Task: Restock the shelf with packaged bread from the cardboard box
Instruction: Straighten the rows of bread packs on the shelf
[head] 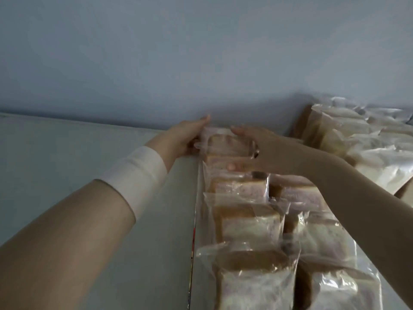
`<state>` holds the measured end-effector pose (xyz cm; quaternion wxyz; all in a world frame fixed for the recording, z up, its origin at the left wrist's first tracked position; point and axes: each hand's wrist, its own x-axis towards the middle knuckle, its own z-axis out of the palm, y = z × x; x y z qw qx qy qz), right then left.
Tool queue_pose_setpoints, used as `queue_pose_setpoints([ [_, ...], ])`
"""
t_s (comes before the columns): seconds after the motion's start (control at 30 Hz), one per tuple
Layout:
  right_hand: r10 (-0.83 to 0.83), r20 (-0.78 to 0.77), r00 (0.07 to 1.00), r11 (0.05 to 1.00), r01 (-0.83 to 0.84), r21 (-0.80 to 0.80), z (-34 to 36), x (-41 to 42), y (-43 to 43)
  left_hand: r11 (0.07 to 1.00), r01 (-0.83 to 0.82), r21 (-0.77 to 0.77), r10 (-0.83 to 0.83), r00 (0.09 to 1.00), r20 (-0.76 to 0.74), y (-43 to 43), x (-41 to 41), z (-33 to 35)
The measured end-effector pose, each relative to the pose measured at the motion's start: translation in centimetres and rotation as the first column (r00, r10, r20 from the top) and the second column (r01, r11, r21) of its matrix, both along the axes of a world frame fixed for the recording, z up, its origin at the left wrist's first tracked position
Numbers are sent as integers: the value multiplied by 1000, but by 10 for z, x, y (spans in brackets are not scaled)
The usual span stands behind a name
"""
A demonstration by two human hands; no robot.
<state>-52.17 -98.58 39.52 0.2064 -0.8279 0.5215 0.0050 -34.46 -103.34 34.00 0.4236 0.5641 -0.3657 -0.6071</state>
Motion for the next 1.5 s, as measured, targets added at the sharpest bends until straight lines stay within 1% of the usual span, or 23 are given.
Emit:
queue_pose_setpoints([
  [0.1, -10, 12, 1000, 998, 9, 67, 4, 0, 2, 999, 13, 35, -13, 1000, -4, -5, 0, -1],
  [0.23, 54, -39, 998, 996, -52, 68, 4, 1, -3, 1000, 4, 16, -4, 1000, -28, -9, -1, 0],
  [0.3, 57, -32, 998, 997, -56, 45, 3, 2, -6, 1000, 25, 5, -25, 999, -31, -9, -1, 3],
  [0.37, 59, -22, 998, 998, -59, -8, 2, 3, -11, 1000, 13, 8, -13, 999, -41, -10, 0, 3],
  [0.47, 74, 11, 997, 995, -73, -69, -3, 4, -16, 999, -42, 3, 42, 994, -103, -14, 4, -2],
  [0.53, 80, 58, 995, 991, -74, -110, -6, 3, -16, 1000, -18, -18, 15, 988, -154, -15, 6, -1],
  [0.6, 56, 140, 989, 990, -36, -138, -8, 4, -15, 994, 69, -89, -83, 982, -172, -14, 7, 1],
  [0.67, 21, 203, 979, 988, 11, -156, -9, 4, -15, 982, 101, -161, -131, 974, -186, -15, 9, 2],
  [0.73, 13, 198, 980, 985, 22, -172, -9, 4, -16, 970, 61, -236, -111, 973, -204, -18, 11, 3],
  [0.83, -16, 199, 980, 972, 62, -226, -10, 5, -24, 940, -47, -337, -43, 966, -255, -29, 16, 3],
  [0.93, -58, 288, 956, 928, 157, -337, -7, 5, -38, 910, -106, -400, -22, 953, -303, -40, 16, 4],
  [0.97, -44, 322, 946, 909, 172, -380, -6, 5, -44, 903, -106, -417, -22, 957, -291, -42, 14, 4],
  [1.07, 15, 380, 925, 853, 186, -488, -4, 11, -57, 887, -63, -457, -25, 983, -184, -47, 7, 3],
  [1.17, 90, 375, 923, 806, 153, -572, -5, 16, -67, 876, -39, -481, -22, 993, -120, -49, 7, 1],
  [1.27, 123, 367, 922, 808, 121, -576, -8, 17, -71, 857, -116, -502, 58, 990, -130, -37, 6, -3],
  [1.3, 112, 372, 921, 815, 129, -565, -10, 16, -71, 849, -138, -510, 102, 990, -98, -29, 4, -7],
  [1.37, 76, 364, 928, 829, 144, -541, -13, 13, -68, 855, -106, -509, 174, 981, 89, -5, 3, -20],
  [1.43, 42, 343, 938, 844, 151, -515, -12, 9, -68, 877, -6, -480, 144, 957, 252, 21, 5, -38],
  [1.5, 17, 329, 944, 861, 153, -486, -9, 9, -69, 879, 81, -469, 107, 926, 361, 41, 6, -49],
])
